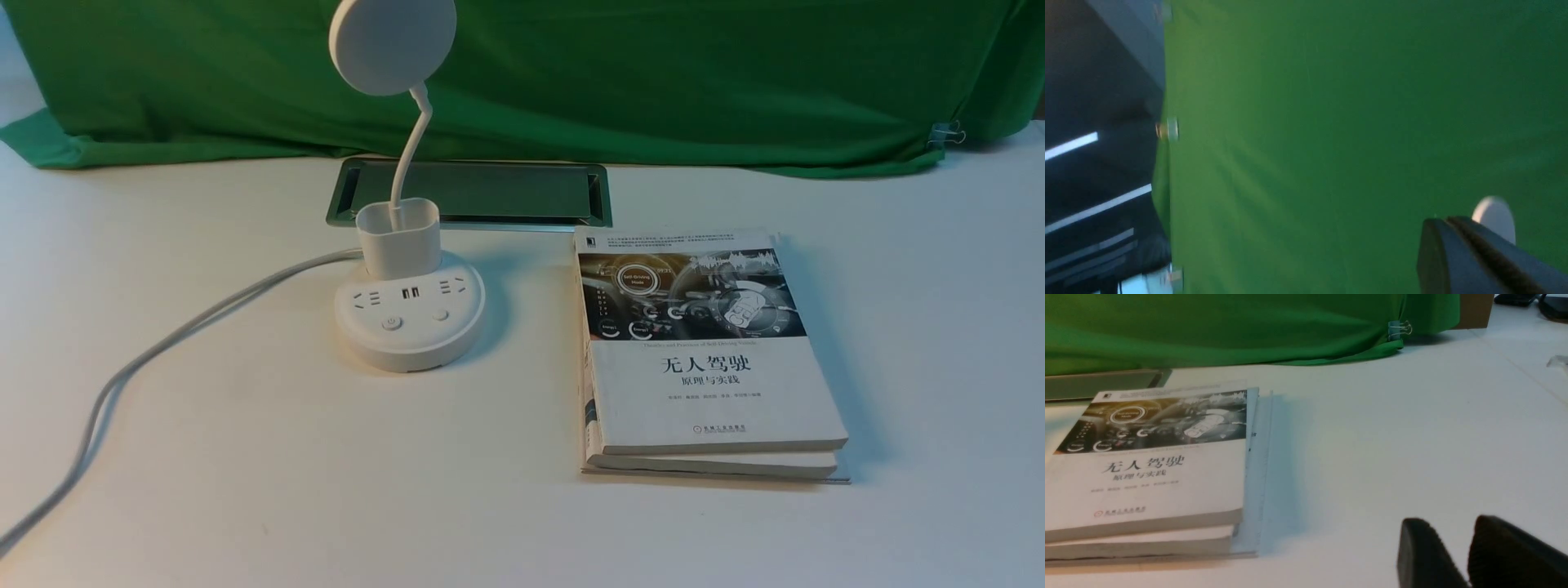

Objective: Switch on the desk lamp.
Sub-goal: Use the left arm to press the button switch on the lamp holder

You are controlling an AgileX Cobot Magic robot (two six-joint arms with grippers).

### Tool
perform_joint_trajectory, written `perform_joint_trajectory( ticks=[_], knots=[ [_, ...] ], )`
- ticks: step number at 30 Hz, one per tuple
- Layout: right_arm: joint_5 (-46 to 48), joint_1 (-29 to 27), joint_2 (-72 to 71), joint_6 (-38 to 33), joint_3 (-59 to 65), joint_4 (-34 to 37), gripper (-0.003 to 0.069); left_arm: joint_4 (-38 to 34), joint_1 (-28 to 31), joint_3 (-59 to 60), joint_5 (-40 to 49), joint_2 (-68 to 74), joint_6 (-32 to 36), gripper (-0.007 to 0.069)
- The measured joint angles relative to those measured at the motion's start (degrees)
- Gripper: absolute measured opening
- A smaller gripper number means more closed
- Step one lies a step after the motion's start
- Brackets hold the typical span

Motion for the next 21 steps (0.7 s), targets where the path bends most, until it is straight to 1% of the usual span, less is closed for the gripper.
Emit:
perform_joint_trajectory(
  ticks=[3,4,5,6,7,8,10,11,12,13,15,16,17,19,20,21],
  knots=[
    [0.0,0.0,0.0,0.0,0.0,0.0,0.0239,1.5,0.0,0.0,-8.0,0.0,-2.8,0.0002],
    [0.0,0.0,0.0,0.0,0.0,0.0,0.0239,1.6,0.0,0.0,-8.6,0.0,-3.1,0.0002],
    [0.1,0.0,0.0,0.0,0.0,0.0,0.0239,1.9,0.0,0.0,-12.7,0.0,-5.7,0.0002],
    [0.1,0.0,0.0,0.0,0.0,0.0,0.0239,1.9,0.0,-0.3,-13.8,0.0,-7.2,0.0002],
    [0.1,0.0,0.0,0.0,0.0,0.0,0.0239,2.0,0.0,-2.5,-13.7,-0.1,-10.0,0.0002],
    [0.1,0.0,0.0,0.0,0.0,0.0,0.0239,2.3,0.0,-4.0,-12.7,-0.1,-11.3,0.0002],
    [0.1,0.0,0.0,0.0,0.0,0.0,0.0239,3.5,0.0,-9.9,-6.5,0.3,-14.4,0.0002],
    [0.1,0.0,0.0,0.0,0.0,0.0,0.0239,4.6,0.0,-14.7,-1.5,1.0,-15.3,0.0002],
    [0.1,0.0,0.0,0.0,0.0,0.0,0.0239,5.2,0.0,-18.7,4.6,2.1,-15.6,0.0002],
    [0.1,0.0,0.0,0.0,0.0,0.0,0.0239,5.9,0.0,-23.2,12.6,3.9,-15.6,0.0002],
    [0.1,0.0,0.0,0.0,0.0,0.0,0.0239,6.5,0.0,-28.1,24.1,7.5,-15.2,0.0002],
    [0.1,0.0,0.0,0.0,0.0,0.0,0.0239,6.5,0.0,-29.0,25.3,8.0,-15.2,0.0002],
    [0.1,0.0,0.0,0.0,0.0,0.0,0.0239,6.4,0.0,-31.5,33.3,11.6,-15.1,0.0002],
    [0.1,0.0,0.0,0.0,0.0,0.0,0.0239,4.6,0.0,-32.3,39.7,16.0,-15.3,0.0002],
    [0.1,0.0,0.0,0.0,0.0,0.0,0.0239,4.2,0.0,-32.3,40.7,16.9,-15.5,0.0002],
    [0.1,0.0,0.0,0.0,0.0,0.0,0.0239,0.8,0.0,-32.0,43.3,20.0,-16.1,0.0002]
  ],
)
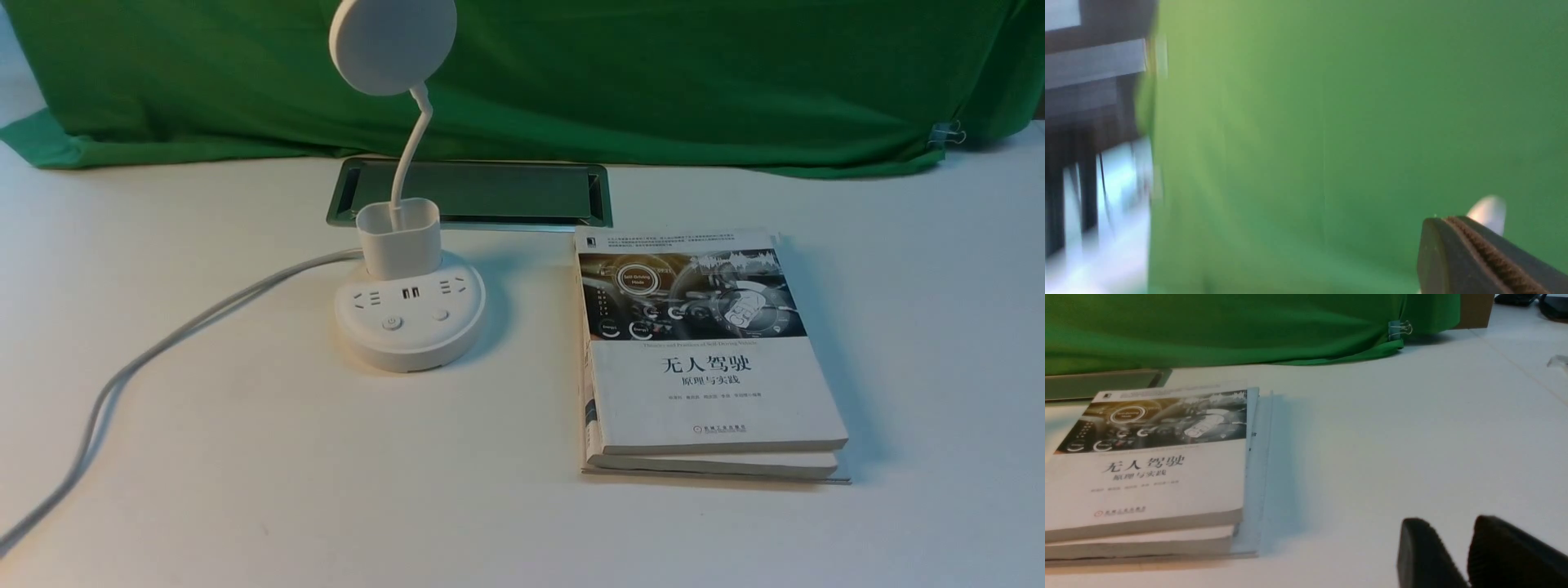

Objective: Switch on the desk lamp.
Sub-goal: Use the left arm to press the button switch on the lamp holder

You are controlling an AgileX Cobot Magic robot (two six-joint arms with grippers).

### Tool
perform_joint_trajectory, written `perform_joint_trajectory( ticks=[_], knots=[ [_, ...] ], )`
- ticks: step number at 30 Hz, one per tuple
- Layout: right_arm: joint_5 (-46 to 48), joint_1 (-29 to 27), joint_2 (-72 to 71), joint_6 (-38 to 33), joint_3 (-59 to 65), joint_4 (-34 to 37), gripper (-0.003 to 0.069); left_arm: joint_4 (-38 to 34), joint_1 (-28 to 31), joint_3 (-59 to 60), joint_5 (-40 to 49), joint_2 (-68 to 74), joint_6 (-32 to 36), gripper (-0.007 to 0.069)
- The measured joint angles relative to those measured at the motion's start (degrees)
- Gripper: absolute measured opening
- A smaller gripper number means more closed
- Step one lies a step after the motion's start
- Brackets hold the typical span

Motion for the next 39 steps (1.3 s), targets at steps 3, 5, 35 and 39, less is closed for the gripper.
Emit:
perform_joint_trajectory(
  ticks=[3,5,35,39],
  knots=[
    [0.0,0.0,0.0,0.0,0.0,0.0,0.0239,-10.3,0.0,1.1,3.7,7.9,-0.2,0.0002],
    [0.0,0.0,0.0,0.0,0.0,0.0,0.0239,-17.0,0.0,1.2,5.8,13.3,2.8,0.0002],
    [-0.1,0.0,0.0,0.0,0.0,0.0,0.0239,-9.5,-18.2,-45.9,19.0,91.1,11.1,0.0002],
    [-0.1,0.0,0.0,0.0,0.0,0.0,0.0239,-7.6,-18.2,-48.3,19.0,94.4,10.5,0.0002]
  ],
)
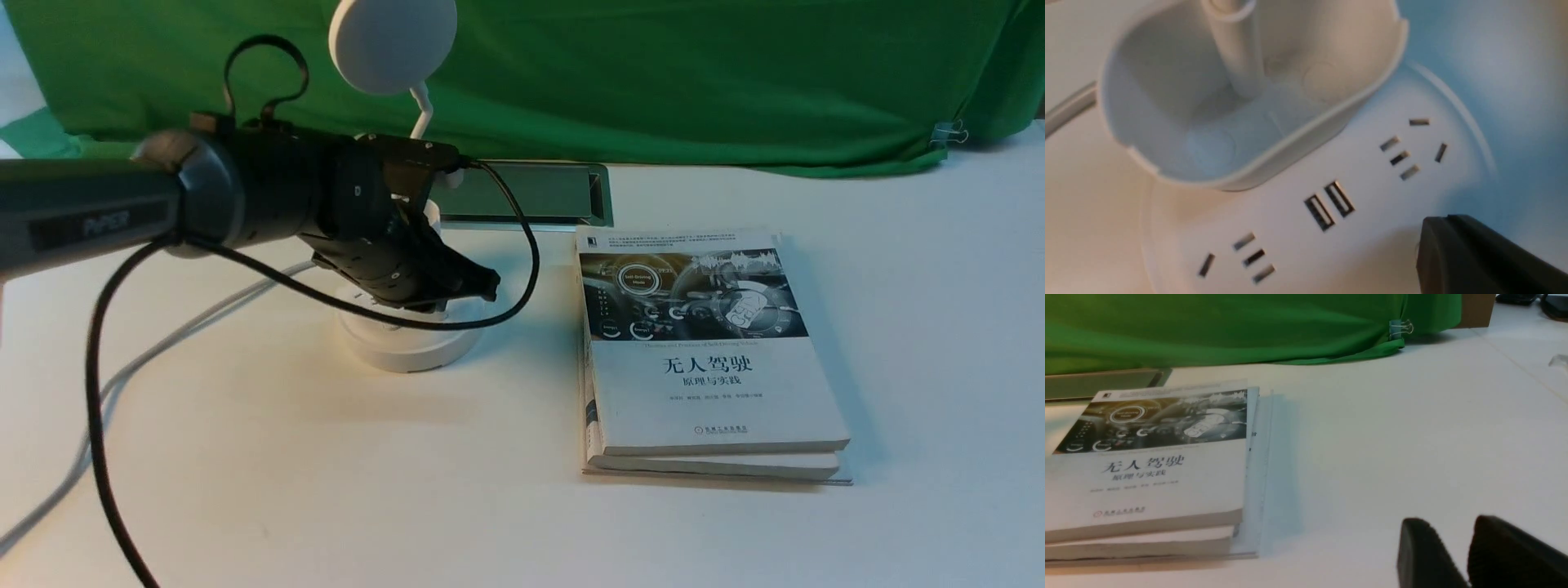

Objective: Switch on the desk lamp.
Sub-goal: Use the left arm to press the button switch on the lamp holder

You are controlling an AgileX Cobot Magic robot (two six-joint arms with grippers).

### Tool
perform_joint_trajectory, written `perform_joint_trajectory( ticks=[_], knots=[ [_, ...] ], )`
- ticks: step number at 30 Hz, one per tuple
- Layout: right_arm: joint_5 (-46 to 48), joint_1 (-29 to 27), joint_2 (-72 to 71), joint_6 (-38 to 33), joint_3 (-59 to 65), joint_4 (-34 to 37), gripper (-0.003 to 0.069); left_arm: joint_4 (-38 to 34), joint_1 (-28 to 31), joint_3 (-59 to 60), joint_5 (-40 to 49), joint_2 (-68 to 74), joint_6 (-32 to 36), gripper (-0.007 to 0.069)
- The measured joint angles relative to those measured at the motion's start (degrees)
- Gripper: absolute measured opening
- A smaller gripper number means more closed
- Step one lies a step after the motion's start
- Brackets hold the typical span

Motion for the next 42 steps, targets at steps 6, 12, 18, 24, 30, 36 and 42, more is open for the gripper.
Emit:
perform_joint_trajectory(
  ticks=[6,12,18,24,30,36,42],
  knots=[
    [0.0,0.0,0.0,0.0,0.0,0.0,0.0239,0.2,0.0,-0.4,-0.5,0.9,-0.5,0.0002],
    [0.1,0.0,0.0,0.0,0.0,0.0,0.0239,0.0,0.0,-1.1,-0.8,2.1,-1.4,0.0002],
    [0.1,0.0,0.0,0.0,0.0,0.0,0.0239,0.4,0.0,-1.5,-0.5,2.3,-2.3,0.0002],
    [0.1,0.0,0.0,0.0,0.0,0.0,0.0239,3.8,0.0,-1.8,1.4,1.6,-3.7,0.0002],
    [0.1,0.0,0.0,0.0,0.0,0.0,0.0239,4.2,0.0,-1.8,2.6,0.5,-3.8,0.0002],
    [0.1,0.0,0.0,0.0,0.0,0.0,0.0239,1.8,0.0,-1.8,4.1,0.5,-3.8,0.0002],
    [0.1,0.0,0.0,0.0,0.0,0.0,0.0239,1.0,0.0,-1.8,4.5,1.1,-3.7,0.0002]
  ],
)
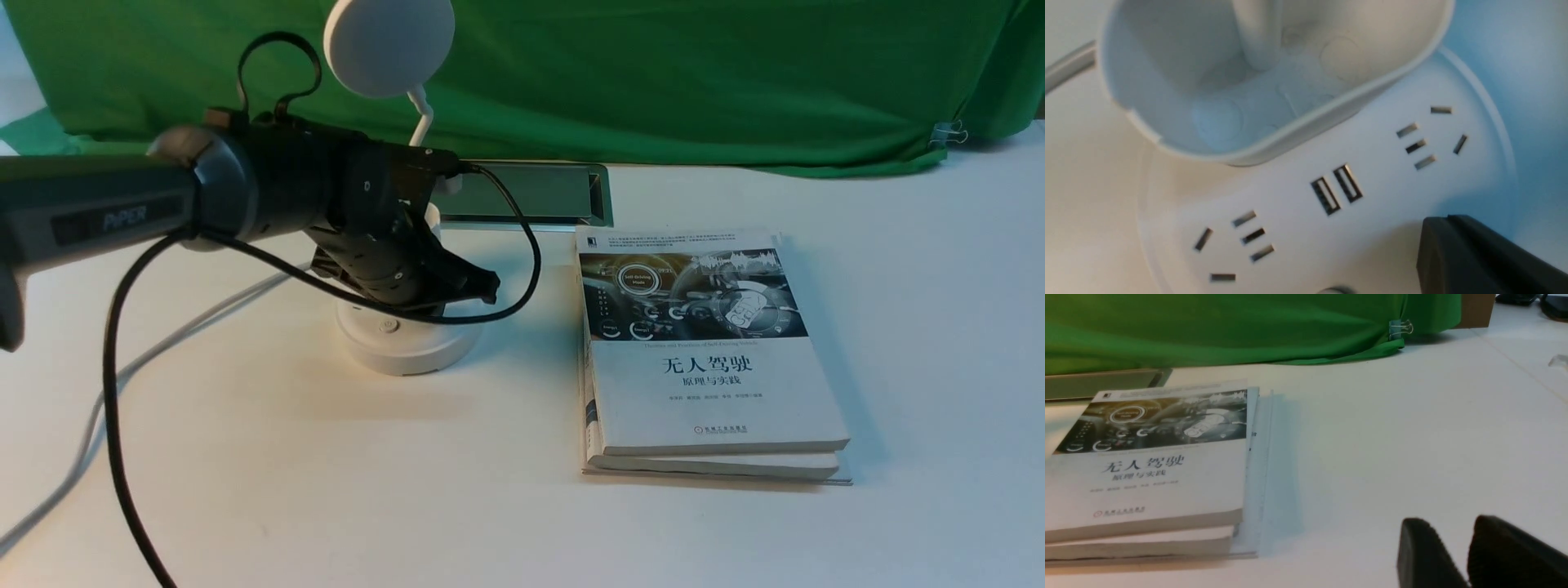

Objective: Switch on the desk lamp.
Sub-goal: Use the left arm to press the button switch on the lamp holder

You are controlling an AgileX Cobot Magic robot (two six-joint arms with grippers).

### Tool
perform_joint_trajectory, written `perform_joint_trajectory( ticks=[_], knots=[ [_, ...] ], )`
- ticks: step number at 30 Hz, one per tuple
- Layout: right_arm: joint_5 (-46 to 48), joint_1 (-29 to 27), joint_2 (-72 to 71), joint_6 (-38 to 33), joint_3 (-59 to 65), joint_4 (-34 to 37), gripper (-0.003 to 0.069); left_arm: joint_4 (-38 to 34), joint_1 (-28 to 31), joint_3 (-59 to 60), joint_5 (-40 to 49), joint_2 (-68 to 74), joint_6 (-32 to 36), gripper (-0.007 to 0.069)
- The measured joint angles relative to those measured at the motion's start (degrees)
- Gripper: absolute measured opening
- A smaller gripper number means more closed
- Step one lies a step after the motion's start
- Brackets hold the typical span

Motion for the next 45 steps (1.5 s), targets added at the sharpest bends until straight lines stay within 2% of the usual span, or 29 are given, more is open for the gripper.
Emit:
perform_joint_trajectory(
  ticks=[8,23,33,37,39,44,45],
  knots=[
    [0.0,0.0,0.0,0.0,0.0,0.0,0.0240,-0.6,0.0,-1.1,1.3,1.6,0.0,0.0002],
    [0.0,0.0,0.0,0.0,0.0,0.0,0.0239,6.4,-1.3,-2.3,3.7,3.9,-6.3,0.0002],
    [0.0,0.0,0.0,0.0,0.0,0.0,0.0239,7.8,-1.7,-1.5,5.2,0.8,-7.2,0.0002],
    [0.0,0.0,0.0,0.0,0.0,0.0,0.0239,6.6,-1.6,0.0,11.1,-1.9,-6.9,0.0002],
    [0.0,0.0,0.0,0.0,0.0,0.0,0.0239,3.1,-1.4,1.7,14.1,-4.7,-4.4,0.0002],
    [0.0,0.0,0.0,0.0,0.0,0.0,0.0239,-1.8,-1.4,7.9,13.0,-10.4,-0.1,0.0002],
    [0.0,0.0,0.0,0.0,0.0,0.0,0.0239,-2.0,-1.4,10.7,9.8,-12.3,0.1,0.0002]
  ],
)
